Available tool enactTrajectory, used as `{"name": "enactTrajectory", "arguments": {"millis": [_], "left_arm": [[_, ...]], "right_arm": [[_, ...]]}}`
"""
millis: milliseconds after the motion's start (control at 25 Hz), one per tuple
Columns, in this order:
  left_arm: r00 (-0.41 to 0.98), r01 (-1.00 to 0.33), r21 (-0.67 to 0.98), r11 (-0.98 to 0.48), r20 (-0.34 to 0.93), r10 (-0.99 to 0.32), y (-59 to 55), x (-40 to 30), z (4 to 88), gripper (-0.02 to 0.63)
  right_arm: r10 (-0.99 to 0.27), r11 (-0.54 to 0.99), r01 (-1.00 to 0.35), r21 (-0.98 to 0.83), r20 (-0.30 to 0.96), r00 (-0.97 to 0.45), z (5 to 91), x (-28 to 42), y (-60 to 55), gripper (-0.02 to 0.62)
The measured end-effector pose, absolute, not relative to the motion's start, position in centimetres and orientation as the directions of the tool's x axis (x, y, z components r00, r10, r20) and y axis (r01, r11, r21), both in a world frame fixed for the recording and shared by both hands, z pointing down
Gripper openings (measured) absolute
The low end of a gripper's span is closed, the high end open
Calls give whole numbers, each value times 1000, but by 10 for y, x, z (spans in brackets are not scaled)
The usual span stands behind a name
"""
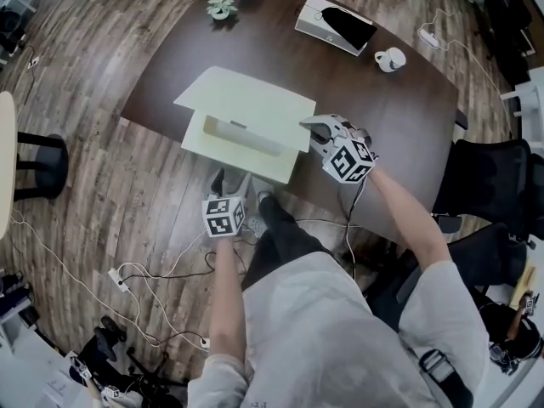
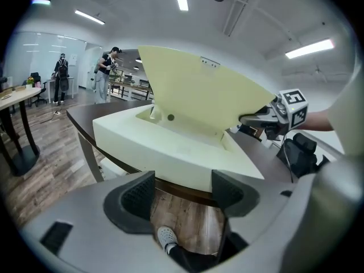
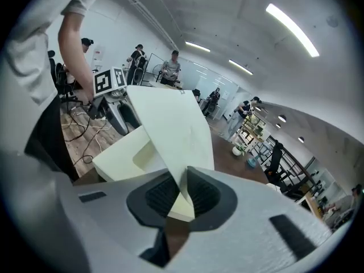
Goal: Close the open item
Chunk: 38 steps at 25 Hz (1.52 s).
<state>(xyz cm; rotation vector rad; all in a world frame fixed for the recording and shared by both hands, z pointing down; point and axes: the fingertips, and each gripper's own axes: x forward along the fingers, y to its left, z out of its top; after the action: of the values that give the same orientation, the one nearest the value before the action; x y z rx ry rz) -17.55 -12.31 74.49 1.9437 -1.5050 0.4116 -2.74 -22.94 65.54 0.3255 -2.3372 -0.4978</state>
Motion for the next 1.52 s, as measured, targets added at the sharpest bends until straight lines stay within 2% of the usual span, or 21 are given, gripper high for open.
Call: {"name": "enactTrajectory", "arguments": {"millis": [120,240,560,800,1080,1280,1520], "left_arm": [[295,-947,283,-149,592,-750,-121,-177,747,304],[290,-950,275,-149,589,-755,-119,-178,749,304],[270,-955,261,-139,576,-772,-121,-177,748,304],[237,-961,260,-99,581,-778,-120,-182,751,304],[224,-962,263,-80,585,-779,-121,-184,753,302],[226,-960,268,-80,577,-785,-121,-186,754,302],[176,-937,350,1,473,-863,-122,-209,721,302]], "right_arm": [[-395,862,-57,503,598,-697,664,-30,-219,37],[-393,828,31,560,619,-680,674,-31,-205,37],[-374,778,155,609,647,-664,685,-31,-192,37],[-394,617,385,687,692,-604,710,-33,-177,38],[-408,490,594,638,770,-491,731,-32,-171,52],[-431,425,645,635,769,-473,733,-35,-175,51],[-407,425,673,605,792,-455,735,-34,-170,51]]}}
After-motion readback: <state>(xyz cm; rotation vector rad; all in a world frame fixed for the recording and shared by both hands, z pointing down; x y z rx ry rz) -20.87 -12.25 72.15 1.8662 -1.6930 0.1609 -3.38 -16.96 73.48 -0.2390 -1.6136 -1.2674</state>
